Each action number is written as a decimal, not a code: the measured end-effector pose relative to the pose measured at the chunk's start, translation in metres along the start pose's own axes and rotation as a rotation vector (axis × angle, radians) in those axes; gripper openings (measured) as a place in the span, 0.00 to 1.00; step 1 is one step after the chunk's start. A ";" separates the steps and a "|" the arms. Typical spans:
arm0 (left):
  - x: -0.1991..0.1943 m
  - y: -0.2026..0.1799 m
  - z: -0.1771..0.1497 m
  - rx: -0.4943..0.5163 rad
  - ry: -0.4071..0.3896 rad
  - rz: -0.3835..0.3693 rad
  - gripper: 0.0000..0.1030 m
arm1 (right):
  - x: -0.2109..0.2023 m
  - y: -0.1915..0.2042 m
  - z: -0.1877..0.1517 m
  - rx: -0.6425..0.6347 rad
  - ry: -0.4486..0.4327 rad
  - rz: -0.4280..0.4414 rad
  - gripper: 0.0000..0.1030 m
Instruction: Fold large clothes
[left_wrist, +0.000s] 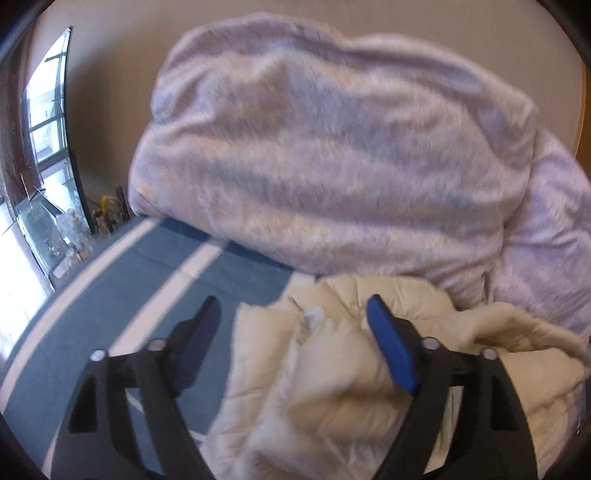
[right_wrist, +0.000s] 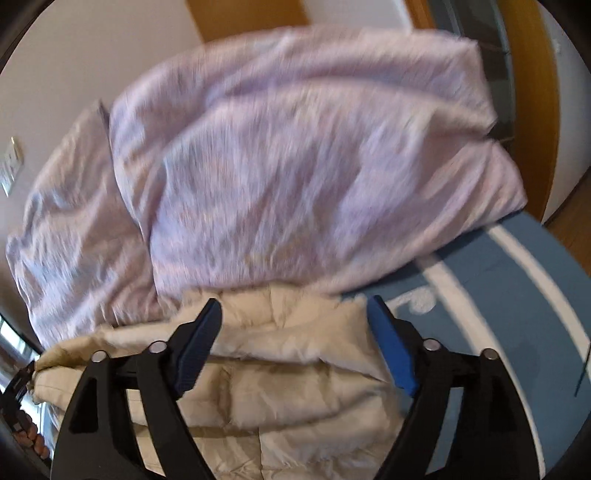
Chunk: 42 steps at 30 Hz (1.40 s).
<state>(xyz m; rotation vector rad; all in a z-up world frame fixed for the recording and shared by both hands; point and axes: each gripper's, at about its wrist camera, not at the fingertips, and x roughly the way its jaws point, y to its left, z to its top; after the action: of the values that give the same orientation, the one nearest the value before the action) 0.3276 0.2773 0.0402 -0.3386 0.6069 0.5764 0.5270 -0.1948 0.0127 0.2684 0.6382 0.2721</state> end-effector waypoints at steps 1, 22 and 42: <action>-0.012 0.005 0.002 -0.002 -0.021 -0.006 0.84 | -0.011 -0.003 0.002 -0.001 -0.039 -0.004 0.85; 0.039 -0.056 -0.049 0.237 0.103 0.114 0.89 | 0.069 0.040 -0.046 -0.323 0.175 -0.210 0.55; 0.093 -0.038 -0.055 0.133 0.228 0.108 0.98 | 0.122 0.021 -0.058 -0.310 0.230 -0.269 0.73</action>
<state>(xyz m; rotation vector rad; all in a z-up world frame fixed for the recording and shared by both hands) 0.3888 0.2595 -0.0551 -0.2486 0.8834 0.6019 0.5817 -0.1258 -0.0921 -0.1493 0.8383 0.1398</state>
